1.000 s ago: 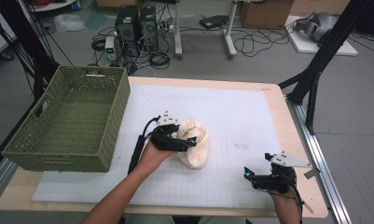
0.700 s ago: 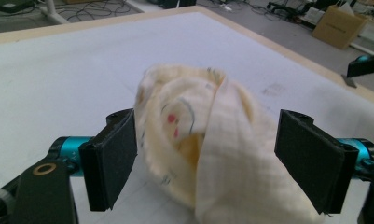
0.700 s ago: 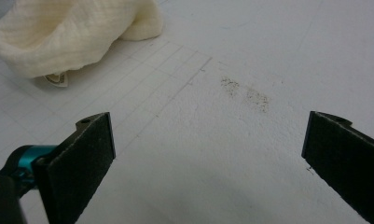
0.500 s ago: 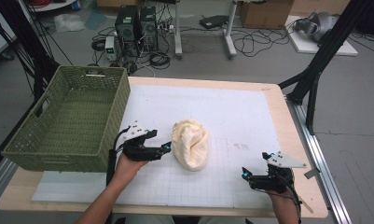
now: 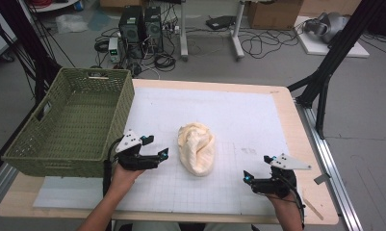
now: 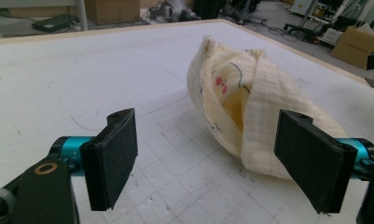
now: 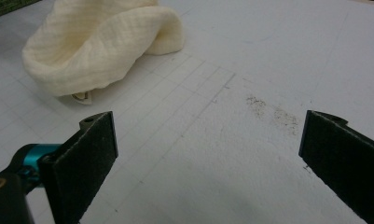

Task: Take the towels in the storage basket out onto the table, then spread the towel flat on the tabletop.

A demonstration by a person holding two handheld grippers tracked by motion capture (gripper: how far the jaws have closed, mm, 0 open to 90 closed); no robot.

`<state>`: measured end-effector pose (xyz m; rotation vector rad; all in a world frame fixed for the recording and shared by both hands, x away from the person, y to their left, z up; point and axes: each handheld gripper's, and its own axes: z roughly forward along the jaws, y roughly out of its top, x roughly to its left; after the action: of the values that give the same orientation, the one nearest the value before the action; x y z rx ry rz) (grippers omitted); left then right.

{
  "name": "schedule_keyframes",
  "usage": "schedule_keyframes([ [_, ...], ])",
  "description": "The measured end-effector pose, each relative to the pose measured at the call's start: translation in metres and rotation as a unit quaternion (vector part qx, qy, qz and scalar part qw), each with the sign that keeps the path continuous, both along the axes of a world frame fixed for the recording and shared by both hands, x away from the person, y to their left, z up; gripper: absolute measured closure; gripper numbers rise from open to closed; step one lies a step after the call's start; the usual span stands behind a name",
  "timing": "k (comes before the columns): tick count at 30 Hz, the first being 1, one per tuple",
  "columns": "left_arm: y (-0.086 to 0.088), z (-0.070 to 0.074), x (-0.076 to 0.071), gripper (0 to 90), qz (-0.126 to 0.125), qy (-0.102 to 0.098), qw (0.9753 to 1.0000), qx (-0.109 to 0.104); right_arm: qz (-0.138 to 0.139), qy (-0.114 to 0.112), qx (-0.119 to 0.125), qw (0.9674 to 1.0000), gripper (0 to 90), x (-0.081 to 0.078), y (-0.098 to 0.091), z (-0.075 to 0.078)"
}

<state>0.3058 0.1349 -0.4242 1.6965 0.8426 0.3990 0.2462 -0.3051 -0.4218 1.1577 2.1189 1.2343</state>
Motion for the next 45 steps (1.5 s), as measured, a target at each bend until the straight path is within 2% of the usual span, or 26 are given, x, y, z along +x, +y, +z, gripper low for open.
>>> schedule_keyframes([
  [2, 0.0, -0.001, 0.001, 21.9, -0.003, 0.0, 1.0, 0.001, 0.005, 0.003, -0.002, 1.0, 3.5, 0.0, 0.001, -0.001],
  [4, 0.0, -0.001, 0.001, 21.9, -0.003, 0.001, 1.0, 0.002, 0.002, -0.007, -0.007, 0.9999, 3.6, -0.001, 0.001, 0.0],
  [13, 0.002, 0.003, -0.002, 22.1, 0.006, -0.008, 1.0, -0.001, -0.004, -0.014, -0.004, 0.9999, 4.3, -0.004, -0.001, 0.002],
  [26, 0.0, 0.001, 0.0, 22.2, 0.005, -0.005, 1.0, 0.0, -0.014, -0.014, -0.005, 0.9998, 5.2, -0.005, -0.002, 0.003],
  [28, 0.0, 0.002, 0.0, 22.2, 0.007, -0.004, 1.0, 0.0, -0.008, -0.011, 0.0, 0.9999, 5.2, -0.005, -0.001, 0.004],
  [33, 0.0, 0.002, -0.002, 22.4, 0.005, -0.003, 1.0, 0.006, 0.012, -0.021, 0.008, 0.9997, 5.1, -0.005, 0.008, 0.007],
  [37, 0.003, 0.001, -0.005, 22.5, 0.009, 0.0, 0.9999, 0.007, 0.03, -0.031, 0.0, 0.9991, 5.2, -0.001, 0.016, 0.007],
  [42, 0.004, 0.005, -0.01, 22.6, 0.012, -0.009, 0.9999, 0.006, 0.058, -0.028, -0.001, 0.9979, 5.0, 0.006, 0.032, 0.007],
  [45, 0.004, 0.006, -0.012, 22.7, 0.013, -0.009, 0.9998, 0.008, 0.071, -0.028, -0.017, 0.9969, 4.2, 0.007, 0.045, 0.008],
])
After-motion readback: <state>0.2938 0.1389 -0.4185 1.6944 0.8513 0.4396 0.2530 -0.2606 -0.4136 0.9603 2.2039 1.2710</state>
